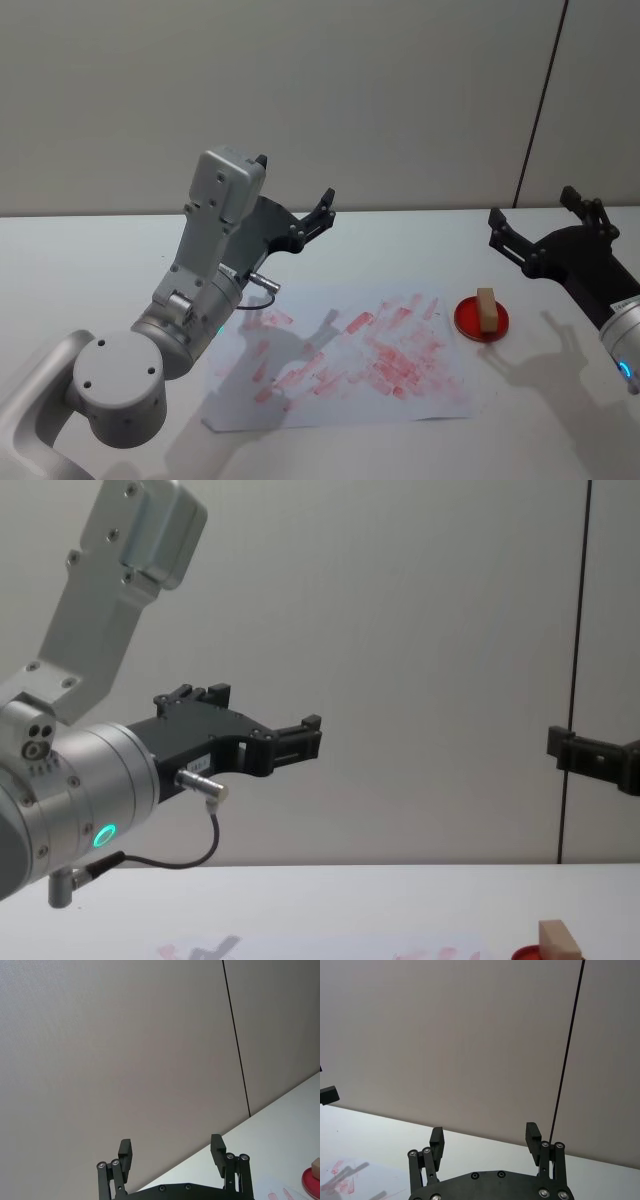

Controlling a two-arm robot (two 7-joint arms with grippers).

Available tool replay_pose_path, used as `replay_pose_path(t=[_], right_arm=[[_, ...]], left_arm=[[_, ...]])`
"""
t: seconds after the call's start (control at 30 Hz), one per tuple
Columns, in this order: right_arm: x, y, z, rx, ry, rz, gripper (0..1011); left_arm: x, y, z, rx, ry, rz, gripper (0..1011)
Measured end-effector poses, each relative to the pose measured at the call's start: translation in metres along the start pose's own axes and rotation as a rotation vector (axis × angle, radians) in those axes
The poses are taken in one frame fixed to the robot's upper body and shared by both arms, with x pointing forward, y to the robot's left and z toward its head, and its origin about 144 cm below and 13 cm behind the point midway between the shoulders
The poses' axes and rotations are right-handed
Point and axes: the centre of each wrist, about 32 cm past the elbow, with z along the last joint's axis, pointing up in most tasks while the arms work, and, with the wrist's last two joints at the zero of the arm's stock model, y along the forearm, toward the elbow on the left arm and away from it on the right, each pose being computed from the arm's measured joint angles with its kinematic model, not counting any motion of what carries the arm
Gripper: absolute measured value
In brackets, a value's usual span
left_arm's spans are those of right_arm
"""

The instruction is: Use the one hand to pick up the stamp and affix it onto the A4 paper.

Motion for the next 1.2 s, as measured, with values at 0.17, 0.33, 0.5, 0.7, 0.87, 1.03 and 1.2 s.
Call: replay_pose_path(t=[0.17, 0.33, 0.5, 0.7, 0.87, 1.03, 1.2], right_arm=[[0.000, 0.000, 0.000, 0.000, 0.000, 0.000, 1001], [0.000, 0.000, 0.000, 0.000, 0.000, 0.000, 1001], [0.000, 0.000, 0.000, -0.001, -0.001, 0.000, 1001], [0.002, -0.004, 0.000, -0.015, -0.012, 0.005, 1001], [0.006, -0.010, 0.000, -0.045, -0.028, 0.007, 1001], [0.009, -0.017, 0.000, -0.089, -0.039, 0.003, 1001], [0.009, -0.020, -0.002, -0.129, -0.042, -0.009, 1001]], left_arm=[[0.000, 0.000, 0.000, 0.000, 0.000, 0.000, 1002], [0.000, 0.000, 0.000, 0.000, 0.000, 0.000, 1001], [0.000, 0.000, 0.000, 0.000, 0.000, 0.000, 1001], [0.000, 0.000, 0.000, 0.000, 0.000, 0.000, 1001], [0.000, 0.000, 0.000, 0.000, 0.000, 0.000, 1001], [0.000, 0.000, 0.000, 0.000, 0.000, 0.000, 1002], [0.000, 0.000, 0.000, 0.000, 0.000, 0.000, 1001]])
